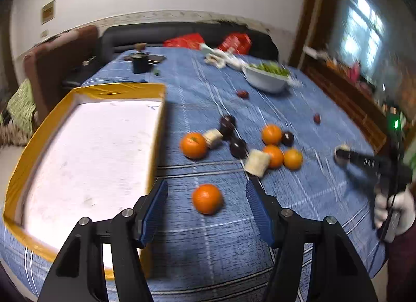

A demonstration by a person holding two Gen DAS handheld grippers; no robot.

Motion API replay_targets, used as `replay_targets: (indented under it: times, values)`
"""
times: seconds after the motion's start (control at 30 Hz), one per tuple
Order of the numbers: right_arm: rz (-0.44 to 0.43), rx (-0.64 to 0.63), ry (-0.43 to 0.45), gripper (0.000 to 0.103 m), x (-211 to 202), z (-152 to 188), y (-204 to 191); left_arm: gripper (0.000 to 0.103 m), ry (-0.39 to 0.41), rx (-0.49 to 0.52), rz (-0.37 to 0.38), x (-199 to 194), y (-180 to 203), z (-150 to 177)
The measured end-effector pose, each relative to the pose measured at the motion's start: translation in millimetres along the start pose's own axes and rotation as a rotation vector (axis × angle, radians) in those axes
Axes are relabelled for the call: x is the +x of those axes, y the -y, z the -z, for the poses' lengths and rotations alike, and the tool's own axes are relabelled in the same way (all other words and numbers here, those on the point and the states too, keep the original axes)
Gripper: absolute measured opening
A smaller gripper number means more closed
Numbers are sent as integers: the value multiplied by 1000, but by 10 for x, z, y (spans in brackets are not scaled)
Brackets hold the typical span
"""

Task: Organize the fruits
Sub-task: 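Grasp a white yam chunk with the right tool while the left tool grasps a mandarin, then carry both items over the yellow tray and open both tools to drop them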

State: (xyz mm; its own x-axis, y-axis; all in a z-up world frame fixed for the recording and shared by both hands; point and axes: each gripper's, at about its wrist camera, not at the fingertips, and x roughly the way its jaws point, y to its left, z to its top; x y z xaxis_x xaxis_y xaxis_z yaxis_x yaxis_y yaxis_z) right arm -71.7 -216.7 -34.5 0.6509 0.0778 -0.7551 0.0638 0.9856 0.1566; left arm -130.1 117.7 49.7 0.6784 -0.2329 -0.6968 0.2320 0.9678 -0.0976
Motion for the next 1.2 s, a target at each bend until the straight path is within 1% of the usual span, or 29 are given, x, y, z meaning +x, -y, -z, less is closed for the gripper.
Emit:
replay_targets:
  times: [0.03,0.1,0.2,0.23,0.27,0.3,0.33,0.37,0.4,0.47,0.53,0.57,0.6,0.63,0.67,0.73,0.83,0.9,1.0,1.03,1.1,1.17,1.2]
  values:
    - [-14,-7,-8,51,14,19,-6,62,-14,31,-18,84,57,-2]
    - [-30,-12,-13,51,25,31,-4,62,-40,57,-45,212,89,-16]
    - [-56,-7,-11,51,21,55,23,62,-94,61,-34,414,88,-10]
    - [-62,-8,-12,51,16,61,32,60,-107,61,-27,454,86,-4]
    - [-68,-12,-14,51,13,69,34,54,-124,62,-14,514,91,10]
    - [-70,-17,-16,51,19,66,31,53,-130,73,-28,549,111,26]
    - [-75,-22,-20,51,24,69,29,49,-129,82,-37,554,131,24]
    - [-82,-24,-23,51,33,69,26,38,-126,87,-30,553,145,19]
    - [-86,-29,-26,51,42,66,21,32,-122,89,-31,553,148,20]
    - [-85,-41,-30,51,65,59,-17,29,-123,79,-30,568,125,4]
    - [-83,-56,-37,47,86,66,-72,29,-121,62,-18,569,96,4]
    - [-84,-62,-43,42,94,71,-90,29,-120,55,-15,562,86,4]
    - [-86,-64,-53,40,108,81,-106,29,-117,47,-12,558,76,9]
    - [-82,-66,-52,36,107,89,-117,29,-115,44,-13,556,75,7]
    - [-81,-72,-46,34,96,100,-133,29,-112,42,-15,553,74,2]
    - [-81,-66,-42,34,66,112,-144,29,-91,27,-20,511,55,0]
    - [-82,-70,-20,34,-50,133,-188,29,-62,-11,2,403,9,-18]
    - [-80,-91,-3,34,-151,125,-262,29,-25,-33,15,259,-19,-50]
    - [-88,-147,21,34,-310,83,-489,29,36,-68,24,30,-124,-118]
    - [-95,-170,27,34,-349,68,-592,29,60,-94,23,-71,-216,-142]
    - [-122,-215,34,34,-416,50,-823,29,83,-132,7,-181,-373,-164]
    - [-170,-263,34,34,-450,44,-1131,29,105,-179,-34,-294,-609,-150]
    - [-193,-283,31,34,-451,44,-1268,29,113,-210,-71,-347,-769,-124]
